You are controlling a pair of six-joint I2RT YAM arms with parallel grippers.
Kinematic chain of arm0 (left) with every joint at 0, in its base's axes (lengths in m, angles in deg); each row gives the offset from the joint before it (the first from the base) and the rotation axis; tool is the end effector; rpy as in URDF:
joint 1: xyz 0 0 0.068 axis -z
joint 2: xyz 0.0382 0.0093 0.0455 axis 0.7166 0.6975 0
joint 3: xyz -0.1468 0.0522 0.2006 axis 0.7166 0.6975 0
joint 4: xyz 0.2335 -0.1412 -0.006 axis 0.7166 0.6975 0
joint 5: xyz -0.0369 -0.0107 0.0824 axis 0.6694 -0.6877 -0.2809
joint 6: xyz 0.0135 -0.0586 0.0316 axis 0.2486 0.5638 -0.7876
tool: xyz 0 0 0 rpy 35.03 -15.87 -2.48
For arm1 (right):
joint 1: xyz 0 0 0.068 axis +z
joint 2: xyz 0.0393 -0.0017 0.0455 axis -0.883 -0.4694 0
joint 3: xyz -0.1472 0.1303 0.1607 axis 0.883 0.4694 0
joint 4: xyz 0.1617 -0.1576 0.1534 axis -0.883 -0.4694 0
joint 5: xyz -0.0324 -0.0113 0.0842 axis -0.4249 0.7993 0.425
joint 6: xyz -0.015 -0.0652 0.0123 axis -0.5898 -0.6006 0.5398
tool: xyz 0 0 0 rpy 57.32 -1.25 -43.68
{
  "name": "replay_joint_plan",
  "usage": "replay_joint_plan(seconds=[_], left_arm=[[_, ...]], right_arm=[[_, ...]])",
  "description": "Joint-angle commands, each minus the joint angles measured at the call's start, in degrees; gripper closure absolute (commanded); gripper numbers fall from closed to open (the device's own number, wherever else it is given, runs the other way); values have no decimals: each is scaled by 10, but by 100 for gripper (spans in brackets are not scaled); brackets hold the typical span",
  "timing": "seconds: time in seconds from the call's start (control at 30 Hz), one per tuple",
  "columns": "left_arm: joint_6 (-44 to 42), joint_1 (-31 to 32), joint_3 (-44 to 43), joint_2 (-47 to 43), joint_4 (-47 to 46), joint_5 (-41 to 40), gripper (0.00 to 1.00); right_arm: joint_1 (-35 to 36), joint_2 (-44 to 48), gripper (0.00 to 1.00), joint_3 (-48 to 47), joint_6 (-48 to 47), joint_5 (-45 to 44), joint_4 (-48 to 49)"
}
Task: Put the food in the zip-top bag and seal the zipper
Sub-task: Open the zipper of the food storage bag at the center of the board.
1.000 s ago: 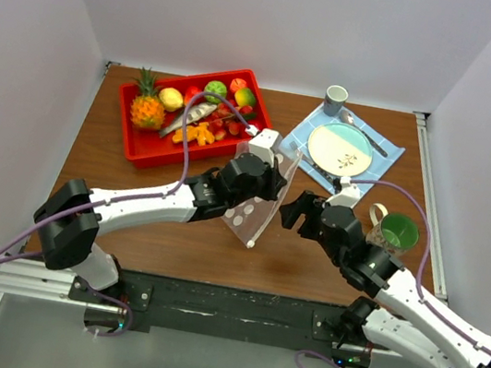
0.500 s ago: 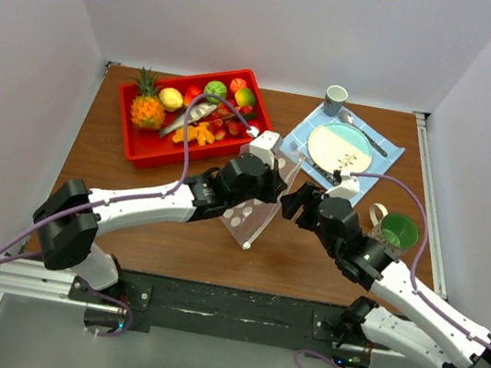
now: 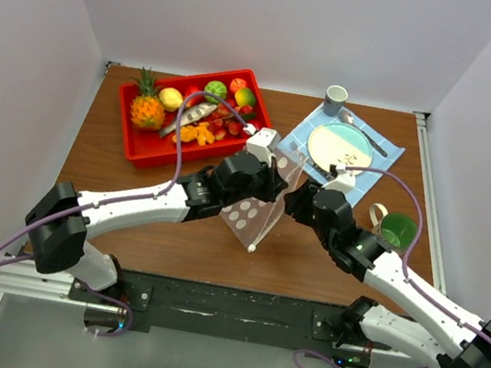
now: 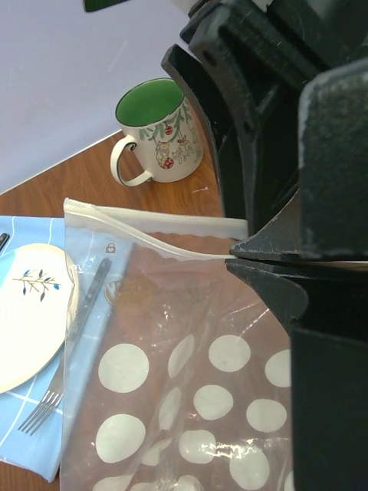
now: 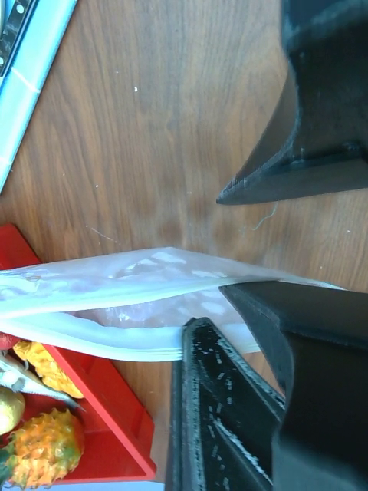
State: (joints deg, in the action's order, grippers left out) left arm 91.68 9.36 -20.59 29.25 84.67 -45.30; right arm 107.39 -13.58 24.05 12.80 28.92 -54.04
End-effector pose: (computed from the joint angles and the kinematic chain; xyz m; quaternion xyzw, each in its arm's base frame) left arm 0.2233 -0.3032 0.2682 0.0680 0.8129 -0.3662 0.4478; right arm 0.1939 0.1643 0.2473 0.1054 0.8332 0.2343 0.4897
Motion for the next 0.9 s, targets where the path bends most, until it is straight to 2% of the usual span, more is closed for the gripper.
replay_joint_plan(seconds=[0.0,0.03,0.07,0.13,0.17,0.27,0.47,0.57,0.63,0.77,0.87], left_arm=[[14,1,-33,-18,-12,22,100],[15,3,-37,-18,-11,25,100],[17,5,-47,-18,-9,29,100],[19,6,-57,-28,1,33,100],[17,5,-61,-35,4,33,100],[15,-2,-65,-65,19,28,100],[18,-55,-56,-77,63,41,100],[21,-59,-45,-65,48,59,100],[24,-59,-44,-44,43,69,100],[30,-62,-39,0,20,75,100],[30,-70,-22,25,15,66,100]], right_arm=[[-1,-14,62,-29,12,-2,31],[-3,-15,65,-33,3,-7,27],[-6,-16,77,-48,-1,-30,-3],[-27,-10,91,-64,-16,-44,-42],[-70,-5,100,-78,-23,-41,-76],[-150,21,100,-115,-62,-35,-141],[-163,9,100,-236,-117,-53,-236],[-159,-10,100,-267,-121,2,-249],[-144,-26,100,-275,-115,7,-252],[-24,-112,100,-292,-92,-64,-260],[-2,-166,100,-275,-74,-62,-232]])
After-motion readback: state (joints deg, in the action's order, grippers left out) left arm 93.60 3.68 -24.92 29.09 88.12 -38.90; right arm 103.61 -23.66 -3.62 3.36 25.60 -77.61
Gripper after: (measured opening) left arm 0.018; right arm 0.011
